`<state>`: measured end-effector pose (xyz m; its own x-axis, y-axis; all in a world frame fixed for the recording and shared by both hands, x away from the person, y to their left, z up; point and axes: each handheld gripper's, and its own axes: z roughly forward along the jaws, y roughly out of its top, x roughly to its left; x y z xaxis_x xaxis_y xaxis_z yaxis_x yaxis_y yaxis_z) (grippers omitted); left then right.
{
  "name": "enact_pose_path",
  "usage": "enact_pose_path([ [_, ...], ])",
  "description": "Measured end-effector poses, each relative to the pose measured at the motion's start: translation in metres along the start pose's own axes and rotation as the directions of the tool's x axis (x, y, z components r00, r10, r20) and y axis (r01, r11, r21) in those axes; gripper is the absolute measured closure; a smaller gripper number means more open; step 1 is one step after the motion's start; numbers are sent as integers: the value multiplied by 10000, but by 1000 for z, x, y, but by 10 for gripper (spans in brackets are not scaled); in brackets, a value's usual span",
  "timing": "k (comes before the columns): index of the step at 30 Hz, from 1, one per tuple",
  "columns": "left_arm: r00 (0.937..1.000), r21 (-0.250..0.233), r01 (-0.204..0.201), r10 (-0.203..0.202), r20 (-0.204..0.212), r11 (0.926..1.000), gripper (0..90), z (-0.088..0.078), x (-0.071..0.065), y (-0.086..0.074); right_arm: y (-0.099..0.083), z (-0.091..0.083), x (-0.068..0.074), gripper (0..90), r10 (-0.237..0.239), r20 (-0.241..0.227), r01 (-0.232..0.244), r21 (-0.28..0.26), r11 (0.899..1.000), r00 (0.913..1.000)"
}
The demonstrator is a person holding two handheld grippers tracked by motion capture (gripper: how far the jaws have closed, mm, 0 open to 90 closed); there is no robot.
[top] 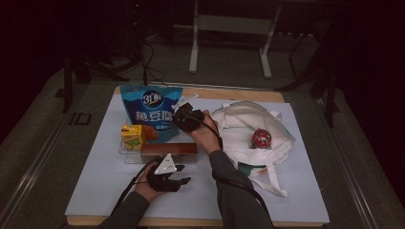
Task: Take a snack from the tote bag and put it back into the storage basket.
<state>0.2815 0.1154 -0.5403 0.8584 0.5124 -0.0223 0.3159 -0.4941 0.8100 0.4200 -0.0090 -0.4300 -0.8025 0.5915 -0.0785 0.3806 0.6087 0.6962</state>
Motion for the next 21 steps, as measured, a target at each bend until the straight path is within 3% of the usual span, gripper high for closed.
enact_pose_path([
  [10, 10000, 7, 16, -16, -27, 10000, 468, 0, 0, 0, 1, -20, 0, 837, -302, -88, 299, -239, 9993, 9995],
  [21, 9999, -16, 115, -115, -28, 9999, 465, 0, 1, 0, 3, -42, 3, 827, -1043, 119, 1045, -217, 9943, 9945],
])
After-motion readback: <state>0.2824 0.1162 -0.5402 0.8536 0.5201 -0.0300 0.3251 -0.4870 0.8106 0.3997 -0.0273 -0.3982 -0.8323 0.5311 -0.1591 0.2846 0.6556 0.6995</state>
